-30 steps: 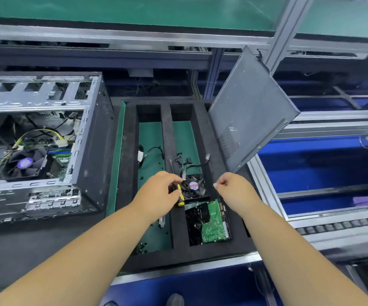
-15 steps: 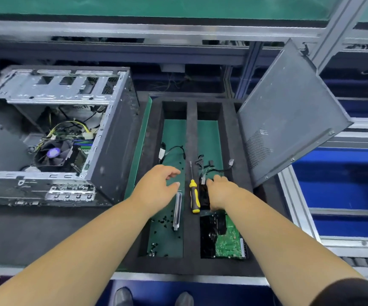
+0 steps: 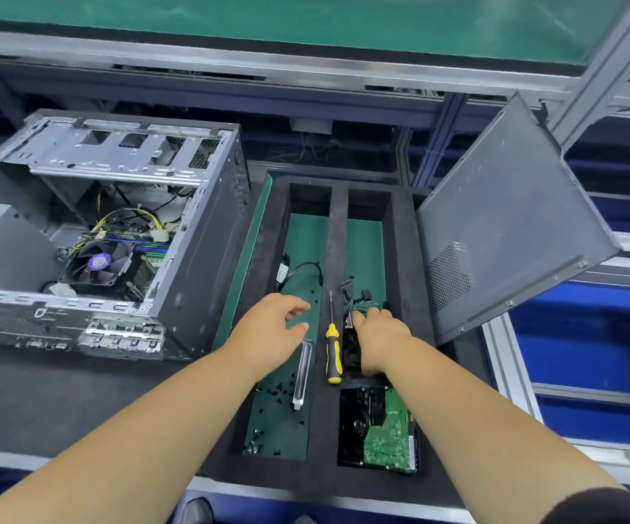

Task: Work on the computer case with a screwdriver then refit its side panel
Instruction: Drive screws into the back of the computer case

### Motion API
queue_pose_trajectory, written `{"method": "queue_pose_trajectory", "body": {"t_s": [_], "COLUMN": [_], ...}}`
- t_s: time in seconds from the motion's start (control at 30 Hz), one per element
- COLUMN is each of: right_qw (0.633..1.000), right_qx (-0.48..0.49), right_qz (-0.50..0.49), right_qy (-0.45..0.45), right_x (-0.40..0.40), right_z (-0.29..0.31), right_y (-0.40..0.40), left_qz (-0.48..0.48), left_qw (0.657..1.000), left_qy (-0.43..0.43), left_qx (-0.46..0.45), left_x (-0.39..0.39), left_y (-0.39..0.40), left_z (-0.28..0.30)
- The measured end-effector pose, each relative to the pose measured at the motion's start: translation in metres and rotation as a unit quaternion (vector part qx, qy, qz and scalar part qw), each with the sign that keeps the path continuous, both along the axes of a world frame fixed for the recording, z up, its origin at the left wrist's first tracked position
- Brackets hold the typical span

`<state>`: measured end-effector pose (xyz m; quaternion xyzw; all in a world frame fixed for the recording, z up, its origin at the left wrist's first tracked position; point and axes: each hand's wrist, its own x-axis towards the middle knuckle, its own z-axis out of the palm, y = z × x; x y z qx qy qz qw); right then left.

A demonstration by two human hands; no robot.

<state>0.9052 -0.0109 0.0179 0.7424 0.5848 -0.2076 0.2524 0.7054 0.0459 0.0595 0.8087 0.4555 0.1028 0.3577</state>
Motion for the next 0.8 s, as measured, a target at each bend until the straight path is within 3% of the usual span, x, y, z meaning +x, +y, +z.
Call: {"method": "queue_pose_trajectory", "body": {"t_s": [0.23,0.4,0.63,0.8], "right_qw": [0.997,0.985,0.968,0.965], "right_qx": [0.079,0.14,0.237,0.187], "right_qz": [0.005,-0.037,-0.005,-0.067], "right_qy": [0.019,0.094,0.088,0.173], "right_x": [0.007,0.013,0.038,0.044], "right_z": [0.005,0.008,0.032,0.047], "right_y": [-0.008,-0.013,-0.011,-0.008], "left_qz": [-0.032,-0.061,-0.057,-0.013], "left_qw": [0.999,0.997,0.993,0.998], "left_qy": [0.004,0.05,0.099,0.051], "left_qx": [-0.014,-0.024,0.037,-0.045], "left_x": [0.021,0.05,0.077,0.087], "left_y": [0.002,0.004,0.007,0.012], "left_z": [-0.003,-0.012,-0.01,-0.001]}}
